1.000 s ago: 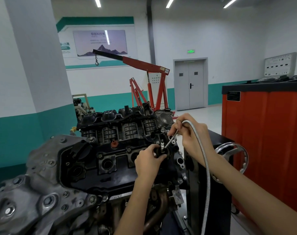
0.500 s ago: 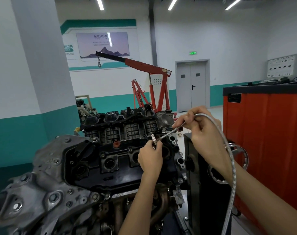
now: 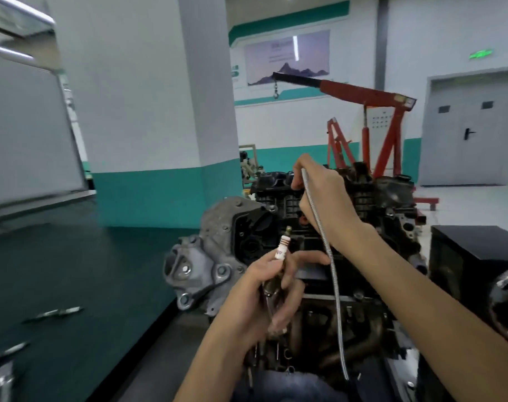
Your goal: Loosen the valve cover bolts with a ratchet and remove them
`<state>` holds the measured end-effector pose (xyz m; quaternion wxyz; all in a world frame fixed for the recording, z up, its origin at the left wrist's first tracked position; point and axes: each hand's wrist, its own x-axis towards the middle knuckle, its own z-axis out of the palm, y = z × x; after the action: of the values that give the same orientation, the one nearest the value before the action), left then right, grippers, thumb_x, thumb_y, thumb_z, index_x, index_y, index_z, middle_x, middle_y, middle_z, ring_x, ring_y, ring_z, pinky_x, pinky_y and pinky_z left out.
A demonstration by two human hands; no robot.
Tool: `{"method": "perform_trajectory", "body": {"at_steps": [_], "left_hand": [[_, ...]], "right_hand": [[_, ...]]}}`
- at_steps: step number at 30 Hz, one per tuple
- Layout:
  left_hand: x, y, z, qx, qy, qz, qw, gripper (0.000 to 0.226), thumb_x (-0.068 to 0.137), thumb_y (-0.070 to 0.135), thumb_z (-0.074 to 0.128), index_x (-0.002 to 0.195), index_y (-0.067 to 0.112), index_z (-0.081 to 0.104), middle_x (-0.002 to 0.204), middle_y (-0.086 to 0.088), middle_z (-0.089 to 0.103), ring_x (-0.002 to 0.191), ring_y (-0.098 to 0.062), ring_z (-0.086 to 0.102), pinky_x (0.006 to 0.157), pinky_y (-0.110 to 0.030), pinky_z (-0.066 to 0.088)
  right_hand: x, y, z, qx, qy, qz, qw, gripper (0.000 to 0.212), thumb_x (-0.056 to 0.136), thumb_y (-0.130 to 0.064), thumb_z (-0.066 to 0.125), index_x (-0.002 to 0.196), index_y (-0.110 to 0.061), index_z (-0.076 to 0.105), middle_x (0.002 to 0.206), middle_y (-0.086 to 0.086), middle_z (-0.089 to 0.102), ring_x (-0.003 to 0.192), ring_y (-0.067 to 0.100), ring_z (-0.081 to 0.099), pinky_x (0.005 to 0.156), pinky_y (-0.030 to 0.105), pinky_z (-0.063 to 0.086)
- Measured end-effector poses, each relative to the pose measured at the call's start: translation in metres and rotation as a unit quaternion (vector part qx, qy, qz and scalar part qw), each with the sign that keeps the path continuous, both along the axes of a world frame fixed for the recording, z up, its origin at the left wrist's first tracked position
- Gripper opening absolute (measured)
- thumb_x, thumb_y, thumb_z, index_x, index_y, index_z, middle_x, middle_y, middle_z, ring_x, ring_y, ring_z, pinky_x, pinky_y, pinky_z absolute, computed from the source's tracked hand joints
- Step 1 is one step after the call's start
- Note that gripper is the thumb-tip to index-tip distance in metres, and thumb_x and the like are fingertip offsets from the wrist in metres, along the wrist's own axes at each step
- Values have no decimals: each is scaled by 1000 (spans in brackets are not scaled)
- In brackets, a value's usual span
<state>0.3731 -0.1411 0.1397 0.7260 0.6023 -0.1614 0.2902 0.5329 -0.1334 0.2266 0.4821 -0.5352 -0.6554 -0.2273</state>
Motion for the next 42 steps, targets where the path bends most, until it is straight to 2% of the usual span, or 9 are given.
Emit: {"method": "perform_trajectory", "body": {"at_steps": [4,7,13,20,25,31,37,39,42], "left_hand": [[-59,-5,6,43,-7,176,983,20,85,35,62,75,17,61,95,-23,58,31,-6,40,33,-20,21],[-108,1,13,50,16,411,910,24,81,33,56,93,14,64,62,-8,45,37,-12,33,38,-20,27],[-212,40,54,85,17,689,719,3,92,17,62,91,21,62,102,-9,47,53,-5,50,41,-16,37],[-310,135,96,218,157,784,561,5,97,14,57,95,13,61,77,-4,54,56,-15,50,53,-23,41],[-349,200,58,364,301,777,417,13,96,15,58,95,2,59,90,-6,48,81,-24,49,75,-39,40],[-384,248,-32,387,514,680,352,24,101,31,48,105,8,55,109,-9,51,93,-31,61,73,-41,45],[-404,265,-101,363,622,611,330,29,99,38,48,116,15,57,125,0,42,96,-27,61,73,-34,44],[-408,265,-115,364,656,567,339,28,97,36,51,117,19,59,125,-1,49,105,-25,59,79,-34,45],[-411,264,-129,351,677,542,353,25,92,34,57,111,18,61,121,0,59,111,-20,56,86,-32,45]], "right_hand": [[-67,42,0,-59,-95,-24,993,27,83,12,50,106,-2,49,91,17,60,76,36,59,63,38,40],[-120,64,9,-73,-129,4,989,34,83,11,52,115,-1,48,98,20,60,83,37,59,67,41,41],[-204,98,68,-18,-110,49,993,35,79,15,43,107,-5,49,90,17,62,79,35,58,66,41,46],[-269,156,70,-73,72,115,988,23,85,11,48,104,-1,55,97,18,60,82,34,61,70,45,54],[-307,198,-39,-289,327,183,881,16,88,11,51,80,-2,49,68,21,63,49,29,66,51,43,59],[-354,225,-148,-438,508,183,719,21,90,15,42,77,-1,42,48,17,55,45,30,61,61,54,58],[-363,237,-214,-506,578,180,614,12,93,15,41,88,5,44,59,22,52,46,30,57,38,41,50],[-357,238,-229,-506,562,182,629,13,92,13,48,82,5,46,61,23,54,51,32,59,39,44,53],[-359,237,-238,-484,438,181,735,13,96,-5,54,87,4,53,77,23,66,66,31,68,67,43,59]]}}
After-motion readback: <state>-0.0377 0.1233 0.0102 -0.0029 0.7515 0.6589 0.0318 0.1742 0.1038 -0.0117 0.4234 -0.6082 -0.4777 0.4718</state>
